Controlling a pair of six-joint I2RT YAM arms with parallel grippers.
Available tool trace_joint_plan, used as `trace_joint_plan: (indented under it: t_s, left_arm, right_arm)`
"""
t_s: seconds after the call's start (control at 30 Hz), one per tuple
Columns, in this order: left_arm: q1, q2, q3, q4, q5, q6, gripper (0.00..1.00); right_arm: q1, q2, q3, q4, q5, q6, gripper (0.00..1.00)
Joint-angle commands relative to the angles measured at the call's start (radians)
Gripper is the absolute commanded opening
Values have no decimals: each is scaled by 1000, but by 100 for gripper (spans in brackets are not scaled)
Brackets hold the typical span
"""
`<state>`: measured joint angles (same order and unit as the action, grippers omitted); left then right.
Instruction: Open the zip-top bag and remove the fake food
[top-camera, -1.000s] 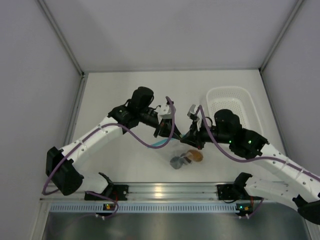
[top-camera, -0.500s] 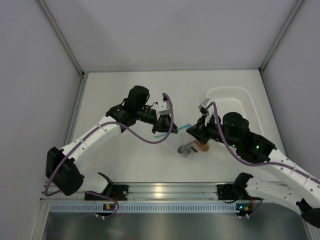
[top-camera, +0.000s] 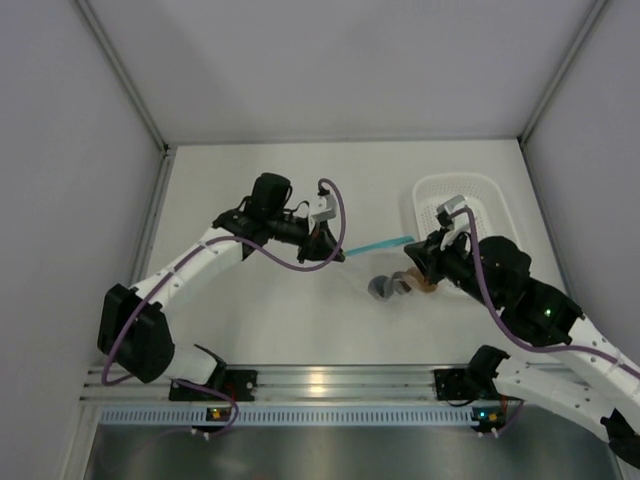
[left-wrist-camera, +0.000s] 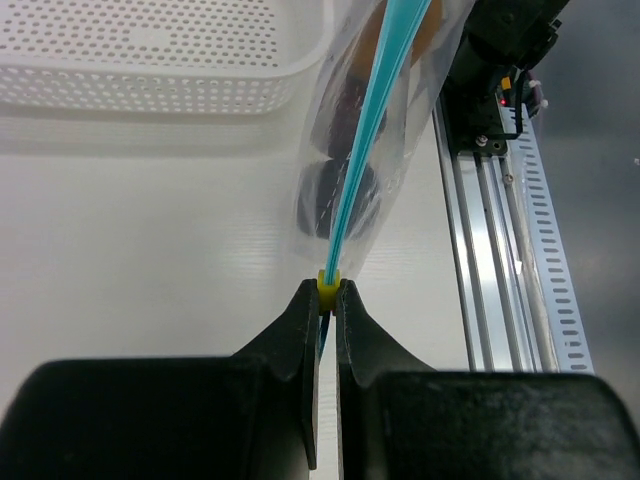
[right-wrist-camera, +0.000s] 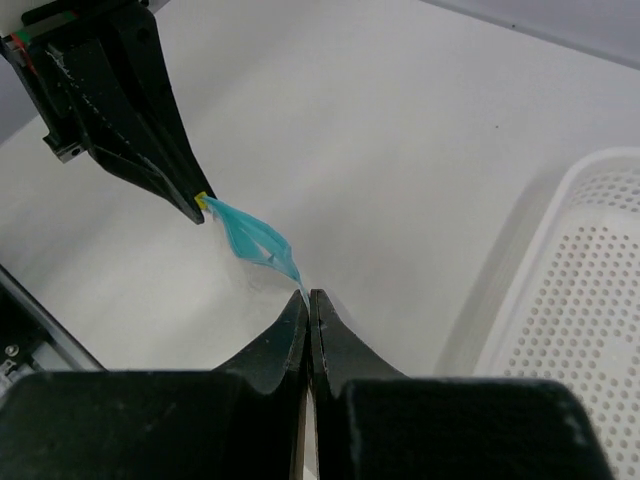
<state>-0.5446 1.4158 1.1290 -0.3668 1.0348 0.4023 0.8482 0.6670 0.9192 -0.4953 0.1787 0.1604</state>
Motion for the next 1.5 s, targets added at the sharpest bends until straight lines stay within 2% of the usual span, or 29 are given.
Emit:
trace_joint_plan:
  t_s: [0.0,0.3,0.43,0.5,0.53,0.6,0.63,0.77,1.0,1.23,1.47]
  left_arm:
    - [51,18,-18,-31,-16,-8,0]
    - [97,46,-25,-35,-41,-3,0]
    - [109,63,-18,-38,36,0,2]
    - [107,64,-11,-38,86,6,9]
    - [107,61,-8,-38,102,4,18]
    - [106,55,15,-38,149,1,26]
    - [106,52,24,-40,171,1,37]
    - [98,29,61,-41,240,23,50]
    - [71,49,173,-40,275,40,49]
    - [6,54,232,-41,213,27,48]
    - [-77,38,224,-40,117,18,44]
  right_arm:
    - [-5,-58,84,-6,133,-16,0]
    - [-5,-66,64,7,116,10,0]
    - [-3,-73,49,21,104,7,0]
    - [-3,-72,40,32,46,-5,0]
    - [-3,-72,32,41,18,-18,0]
    - [-3,-78,9,70,-76,-33,0]
    - [-5,-79,1,78,-93,-36,0]
    - [-5,-79,-19,87,-155,-58,0]
    - [-3,-78,-22,80,-229,-96,0]
    - [-5,-55,-26,86,-242,-88,0]
    - [-3,-55,-29,103,-242,-82,0]
